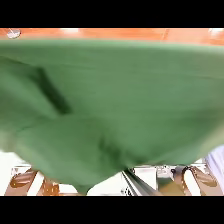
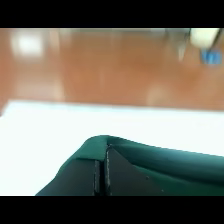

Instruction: Fold the shirts.

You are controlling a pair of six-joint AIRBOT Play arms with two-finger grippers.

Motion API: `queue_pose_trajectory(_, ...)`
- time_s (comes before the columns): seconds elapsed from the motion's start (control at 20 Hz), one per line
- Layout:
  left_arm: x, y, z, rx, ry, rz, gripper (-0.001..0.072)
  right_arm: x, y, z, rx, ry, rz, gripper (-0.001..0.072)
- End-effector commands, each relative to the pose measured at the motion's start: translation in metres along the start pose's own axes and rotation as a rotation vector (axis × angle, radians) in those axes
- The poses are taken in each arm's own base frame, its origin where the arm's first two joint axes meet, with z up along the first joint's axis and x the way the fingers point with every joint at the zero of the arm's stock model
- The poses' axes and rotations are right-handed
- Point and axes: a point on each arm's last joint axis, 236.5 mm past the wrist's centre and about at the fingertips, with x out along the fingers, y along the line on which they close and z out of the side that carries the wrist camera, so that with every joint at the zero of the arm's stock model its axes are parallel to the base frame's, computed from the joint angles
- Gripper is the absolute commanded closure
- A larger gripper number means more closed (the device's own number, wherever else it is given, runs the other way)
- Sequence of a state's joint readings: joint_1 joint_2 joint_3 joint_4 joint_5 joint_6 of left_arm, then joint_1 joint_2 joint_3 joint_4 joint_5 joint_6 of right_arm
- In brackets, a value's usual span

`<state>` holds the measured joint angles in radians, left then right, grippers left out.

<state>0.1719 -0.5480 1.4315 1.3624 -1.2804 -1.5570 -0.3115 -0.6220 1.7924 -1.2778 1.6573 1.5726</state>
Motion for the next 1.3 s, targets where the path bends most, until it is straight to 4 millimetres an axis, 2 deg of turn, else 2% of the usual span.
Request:
queue_pose_trajectory(0.0, 0.084, 0.002, -0.064, -0.115, 0.221, -0.059, 0.0682, 0.065, 0.015, -0.014, 0.006, 0.181, 0.159, 0.0689)
queue_pose_trajectory(0.05, 0.109, 0.004, -0.069, -0.127, 0.236, -0.068, 0.0682, 0.091, 0.009, -0.024, 0.023, 0.242, 0.168, 0.0689)
queue_pose_trajectory(0.2, 0.178, 0.014, -0.084, -0.171, 0.298, -0.067, 0.0682, 0.188, -0.009, -0.052, 0.092, 0.358, 0.189, 0.0689)
queue_pose_trajectory(0.35, 0.249, 0.011, -0.109, -0.191, 0.34, -0.077, 0.0682, 0.283, -0.023, -0.086, 0.102, 0.467, 0.176, 0.0689)
queue_pose_trajectory(0.45, 0.29, 0.011, -0.126, -0.229, 0.357, -0.065, 0.0682, 0.351, -0.03, -0.093, 0.154, 0.442, 0.157, 0.0689)
queue_pose_trajectory(0.6, 0.334, 0.016, -0.145, -0.307, 0.407, -0.044, 0.0681, 0.427, -0.034, -0.107, 0.276, 0.447, 0.182, 0.0689)
queue_pose_trajectory(0.7, 0.357, 0.02, -0.148, -0.327, 0.407, -0.033, 0.0682, 0.463, -0.036, -0.125, 0.317, 0.513, 0.193, 0.0689)
queue_pose_trajectory(0.75, 0.366, 0.02, -0.155, -0.37, 0.429, -0.025, 0.0681, 0.477, -0.031, -0.134, 0.334, 0.548, 0.224, 0.0689)
queue_pose_trajectory(0.85, 0.376, 0.008, -0.182, -0.413, 0.502, -0.042, 0.0681, 0.493, -0.026, -0.157, 0.343, 0.639, 0.266, 0.0689)
queue_pose_trajectory(0.95, 0.378, 0.005, -0.199, -0.414, 0.557, -0.042, 0.0681, 0.496, -0.026, -0.178, 0.347, 0.712, 0.273, 0.0689)
queue_pose_trajectory(1.05, 0.371, 0.01, -0.204, -0.42, 0.593, -0.037, 0.0681, 0.487, -0.025, -0.188, 0.297, 0.757, 0.3, 0.0689)
queue_pose_trajectory(1.15, 0.354, 0.014, -0.208, -0.416, 0.653, -0.037, 0.068, 0.474, -0.026, -0.184, 0.278, 0.774, 0.341, 0.0689)
queue_pose_trajectory(1.25, 0.333, 0.013, -0.22, -0.327, 0.743, -0.073, 0.068, 0.455, -0.031, -0.185, 0.255, 0.819, 0.356, 0.0689)
